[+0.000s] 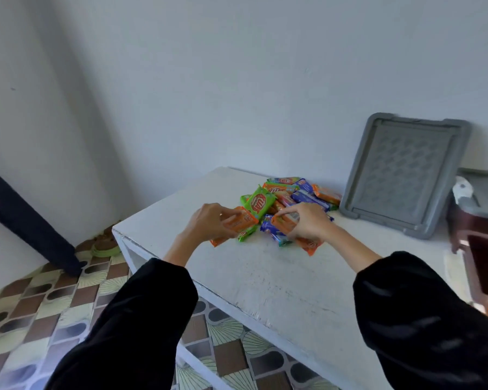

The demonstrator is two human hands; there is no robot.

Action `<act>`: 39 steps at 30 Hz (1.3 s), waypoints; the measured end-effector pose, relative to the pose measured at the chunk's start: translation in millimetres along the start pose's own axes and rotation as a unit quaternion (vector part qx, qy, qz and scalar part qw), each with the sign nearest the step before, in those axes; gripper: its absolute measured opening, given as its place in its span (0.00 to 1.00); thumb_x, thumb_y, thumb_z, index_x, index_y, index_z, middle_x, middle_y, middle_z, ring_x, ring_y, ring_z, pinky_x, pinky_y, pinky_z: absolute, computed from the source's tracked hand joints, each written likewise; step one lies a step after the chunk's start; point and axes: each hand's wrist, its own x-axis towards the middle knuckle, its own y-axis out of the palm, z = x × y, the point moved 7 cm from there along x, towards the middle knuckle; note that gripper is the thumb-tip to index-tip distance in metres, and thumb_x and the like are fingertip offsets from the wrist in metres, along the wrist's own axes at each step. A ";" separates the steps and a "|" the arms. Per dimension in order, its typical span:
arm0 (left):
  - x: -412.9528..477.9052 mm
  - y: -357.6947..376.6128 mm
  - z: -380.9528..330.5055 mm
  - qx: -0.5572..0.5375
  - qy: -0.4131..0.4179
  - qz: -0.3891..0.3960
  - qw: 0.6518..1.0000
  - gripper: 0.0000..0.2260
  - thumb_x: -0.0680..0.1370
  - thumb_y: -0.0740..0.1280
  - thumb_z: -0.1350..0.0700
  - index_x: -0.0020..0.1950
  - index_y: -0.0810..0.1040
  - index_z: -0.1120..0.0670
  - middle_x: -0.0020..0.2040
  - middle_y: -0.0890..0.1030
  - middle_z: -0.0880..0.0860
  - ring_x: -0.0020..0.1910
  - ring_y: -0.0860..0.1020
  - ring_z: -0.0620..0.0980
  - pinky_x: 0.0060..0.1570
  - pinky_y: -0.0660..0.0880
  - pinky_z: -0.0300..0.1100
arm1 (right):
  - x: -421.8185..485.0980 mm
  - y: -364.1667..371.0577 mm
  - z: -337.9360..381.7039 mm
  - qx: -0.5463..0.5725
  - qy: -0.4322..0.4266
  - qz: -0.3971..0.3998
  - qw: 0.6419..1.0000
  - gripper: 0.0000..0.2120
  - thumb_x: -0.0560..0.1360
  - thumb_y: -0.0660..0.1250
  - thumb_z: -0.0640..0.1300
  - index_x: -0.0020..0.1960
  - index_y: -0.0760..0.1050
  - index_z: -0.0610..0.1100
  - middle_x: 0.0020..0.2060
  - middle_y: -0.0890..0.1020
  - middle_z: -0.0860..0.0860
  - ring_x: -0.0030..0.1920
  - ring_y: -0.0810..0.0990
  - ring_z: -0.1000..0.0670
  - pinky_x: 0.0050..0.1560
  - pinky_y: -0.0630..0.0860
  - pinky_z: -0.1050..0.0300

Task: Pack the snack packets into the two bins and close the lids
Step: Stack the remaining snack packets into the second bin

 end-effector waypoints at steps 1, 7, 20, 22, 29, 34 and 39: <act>5.1 -6.3 -16.8 -0.005 0.018 -0.003 1.000 0.25 0.65 0.75 0.47 0.62 0.76 0.40 0.46 0.78 0.53 0.46 0.75 0.51 0.44 0.70 0.44 | -6.9 -17.1 -6.2 0.001 0.006 -0.012 1.000 0.28 0.65 0.75 0.42 0.63 0.74 0.54 0.61 0.78 0.47 0.55 0.78 0.46 0.44 0.68 0.60; 20.1 -19.8 -142.0 -0.066 0.147 0.004 0.987 0.26 0.63 0.77 0.48 0.60 0.77 0.42 0.45 0.81 0.52 0.47 0.77 0.52 0.48 0.73 0.48 | -75.3 -115.4 -57.3 -0.043 0.023 -0.059 0.997 0.28 0.65 0.74 0.40 0.62 0.74 0.55 0.61 0.76 0.49 0.58 0.75 0.47 0.49 0.69 0.59; -21.4 63.1 -406.5 -0.075 0.376 0.109 0.917 0.25 0.67 0.75 0.48 0.64 0.75 0.45 0.50 0.82 0.55 0.48 0.77 0.54 0.48 0.71 0.42 | -253.5 -191.3 -226.3 -0.017 0.179 -0.038 0.983 0.35 0.64 0.75 0.36 0.65 0.69 0.56 0.61 0.74 0.49 0.58 0.74 0.48 0.53 0.75 0.52; -30.9 82.5 -429.0 -0.059 0.391 0.135 0.908 0.25 0.68 0.74 0.49 0.64 0.75 0.45 0.53 0.80 0.54 0.52 0.76 0.52 0.54 0.74 0.45 | -270.5 -181.3 -250.4 -0.012 0.191 -0.018 0.981 0.35 0.63 0.76 0.36 0.65 0.69 0.56 0.61 0.74 0.49 0.62 0.73 0.47 0.59 0.74 0.49; -42.9 156.8 -478.7 0.041 0.407 0.217 0.886 0.32 0.67 0.75 0.55 0.70 0.69 0.47 0.59 0.77 0.53 0.57 0.74 0.50 0.56 0.68 0.40 | -291.5 -133.3 -309.2 -0.100 0.195 0.022 0.975 0.35 0.63 0.75 0.36 0.66 0.69 0.51 0.62 0.73 0.49 0.64 0.70 0.48 0.60 0.69 0.57; -38.6 183.9 -476.7 0.089 0.398 0.235 0.882 0.33 0.66 0.76 0.54 0.69 0.70 0.50 0.62 0.77 0.53 0.59 0.75 0.51 0.61 0.71 0.44 | -285.6 -115.5 -324.5 -0.145 0.189 0.026 0.971 0.36 0.64 0.75 0.36 0.68 0.67 0.52 0.61 0.72 0.48 0.63 0.70 0.47 0.62 0.71 0.52; -36.7 193.5 -469.8 0.139 0.395 0.242 0.875 0.32 0.67 0.76 0.53 0.69 0.69 0.51 0.64 0.75 0.54 0.62 0.72 0.53 0.61 0.70 0.44 | -280.3 -103.8 -330.2 -0.155 0.182 0.062 0.969 0.35 0.66 0.74 0.36 0.69 0.65 0.50 0.63 0.70 0.47 0.65 0.69 0.46 0.64 0.71 0.52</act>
